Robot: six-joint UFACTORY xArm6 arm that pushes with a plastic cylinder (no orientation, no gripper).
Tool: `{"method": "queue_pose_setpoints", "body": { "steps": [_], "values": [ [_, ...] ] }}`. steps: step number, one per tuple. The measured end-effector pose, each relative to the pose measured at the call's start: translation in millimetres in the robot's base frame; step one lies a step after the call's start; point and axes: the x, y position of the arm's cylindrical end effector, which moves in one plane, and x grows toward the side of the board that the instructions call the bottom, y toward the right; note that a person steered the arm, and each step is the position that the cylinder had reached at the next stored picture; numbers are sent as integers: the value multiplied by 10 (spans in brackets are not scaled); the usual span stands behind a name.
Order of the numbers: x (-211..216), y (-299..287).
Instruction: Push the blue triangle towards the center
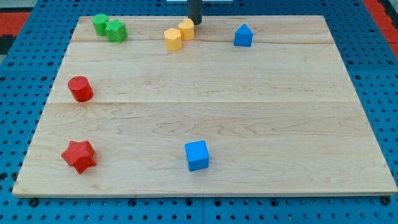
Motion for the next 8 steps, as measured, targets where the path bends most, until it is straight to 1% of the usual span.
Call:
{"method": "queue_pose_setpoints", "body": {
  "steps": [1, 2, 3, 4, 5, 8],
  "values": [
    [265, -420],
    [225, -463],
    [225, -386],
    [-139, 292],
    [-48, 999],
    [-3, 1025]
  ]
}}
